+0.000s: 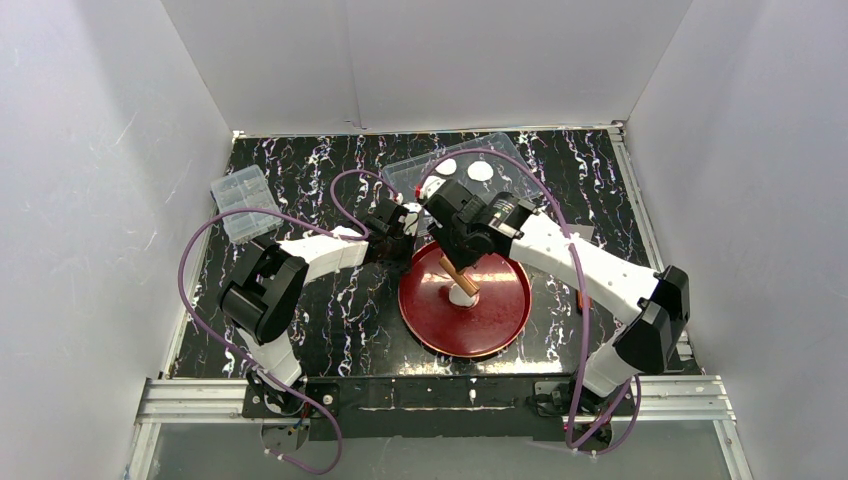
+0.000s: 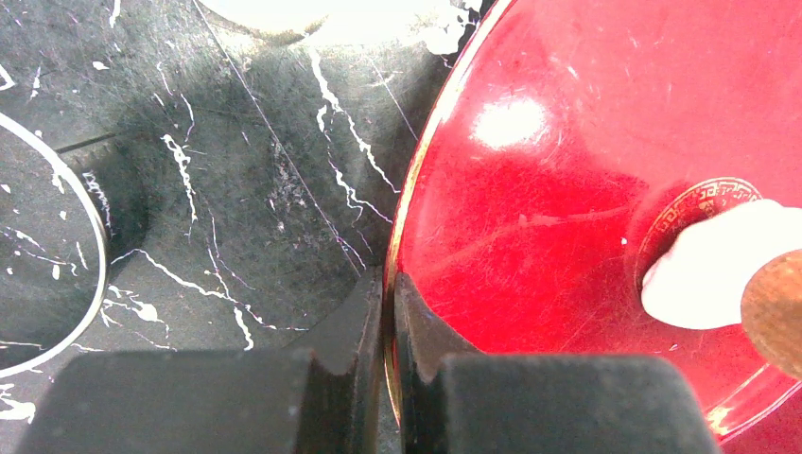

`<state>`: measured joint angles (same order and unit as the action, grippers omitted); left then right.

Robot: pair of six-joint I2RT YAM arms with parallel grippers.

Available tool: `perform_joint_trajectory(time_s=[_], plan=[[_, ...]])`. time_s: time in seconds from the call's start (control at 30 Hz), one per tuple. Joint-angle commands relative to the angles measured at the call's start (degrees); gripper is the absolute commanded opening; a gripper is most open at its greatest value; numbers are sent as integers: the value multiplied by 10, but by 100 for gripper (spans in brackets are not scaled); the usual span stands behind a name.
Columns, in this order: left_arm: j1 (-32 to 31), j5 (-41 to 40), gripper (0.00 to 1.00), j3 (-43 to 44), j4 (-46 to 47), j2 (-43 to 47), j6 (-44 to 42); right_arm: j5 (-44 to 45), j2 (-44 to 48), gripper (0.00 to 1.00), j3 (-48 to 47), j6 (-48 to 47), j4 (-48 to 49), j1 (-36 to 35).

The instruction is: Roll out the dumpling wrappers from the dough

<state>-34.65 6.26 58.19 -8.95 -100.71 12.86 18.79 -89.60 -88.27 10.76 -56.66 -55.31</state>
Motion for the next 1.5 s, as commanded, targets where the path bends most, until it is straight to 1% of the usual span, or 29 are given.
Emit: perform_joint_trajectory(time_s=[0.0,0.07,0.13,0.23,0.4,0.5,0.7,0.83,1.0,1.23,1.47], plan=[[1,-26,0,-14,-45,8,-14,4,-9,1,19,13,18,-1],[1,-25,0,-13,-45,7,-14,19,-14,1,46,4,34,0],[1,-23,0,-12,-46,8,-14,26,-29,1,56,4,28,0],[1,-25,0,-13,-45,9,-14,27,-43,1,68,14,23,0],[1,-25,0,-13,-45,9,-14,17,-40,1,88,25,33,0],[1,-25,0,-13,-45,9,-14,20,-34,1,74,28,27,0],[1,-25,0,-13,-45,8,-14,67,-24,1,6,21,-30,0],[1,-28,0,-15,-42,3,-14,88,-2,1,-18,14,-32,-1],[1,-28,0,-15,-43,0,-13,46,7,1,-35,21,-28,-3],[1,-26,0,-14,-43,3,-13,-50,13,1,-26,29,6,-4],[1,-30,0,-15,-42,2,-15,-54,9,1,22,37,31,-3]])
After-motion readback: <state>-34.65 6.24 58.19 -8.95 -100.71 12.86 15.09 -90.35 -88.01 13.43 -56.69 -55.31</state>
